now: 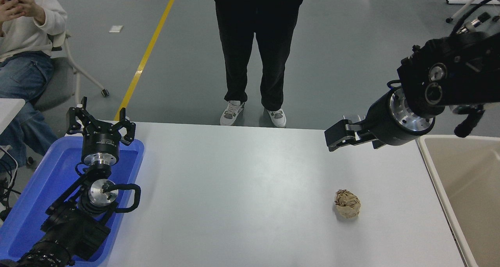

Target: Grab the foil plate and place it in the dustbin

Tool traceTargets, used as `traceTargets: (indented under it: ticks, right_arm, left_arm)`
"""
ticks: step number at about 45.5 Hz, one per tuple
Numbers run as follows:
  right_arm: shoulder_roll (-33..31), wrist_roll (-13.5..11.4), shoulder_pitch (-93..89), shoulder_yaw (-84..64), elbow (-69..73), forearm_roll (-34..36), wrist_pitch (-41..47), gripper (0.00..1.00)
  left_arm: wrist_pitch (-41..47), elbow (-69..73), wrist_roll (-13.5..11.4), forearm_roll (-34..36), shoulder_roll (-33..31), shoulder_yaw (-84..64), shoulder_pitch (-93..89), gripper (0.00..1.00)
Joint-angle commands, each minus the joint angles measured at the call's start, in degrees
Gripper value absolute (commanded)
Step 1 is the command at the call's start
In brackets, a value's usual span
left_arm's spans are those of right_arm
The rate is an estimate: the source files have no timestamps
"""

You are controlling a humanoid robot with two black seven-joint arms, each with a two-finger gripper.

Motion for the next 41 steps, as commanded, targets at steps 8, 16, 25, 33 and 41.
traceTargets:
  ticks: [8,16,25,33,41]
  right_arm:
    - [2.4,0.0,0.5,-1.8,-2.2,1.9,6.3,1.00]
    - [2.7,0.0,0.2,-2.1,-4.4,2.0,7.0,1.00]
    - [2.8,0.0,0.7,-2.8,-6.0,1.8,11.7,1.00]
    - [2.7,0.0,1.5,-2.8,-6.6,1.5,14.0,1.00]
    - [2.8,0.1,1.7,-2.8,-7.0,1.1,15.5,1.00]
  left_arm:
    - [0.0,0.0,0.0,0.1,0.0,0.0,0.0,0.99]
    - [0.0,0.0,0.0,0.0,0.0,0.0,0.0,0.99]
    - [0.0,0.0,0.0,0.0,0.0,0.0,0.0,0.99]
    - [0.0,0.0,0.0,0.0,0.0,0.0,0.0,0.99]
    - [0.0,0.0,0.0,0.0,0.0,0.0,0.0,0.99]
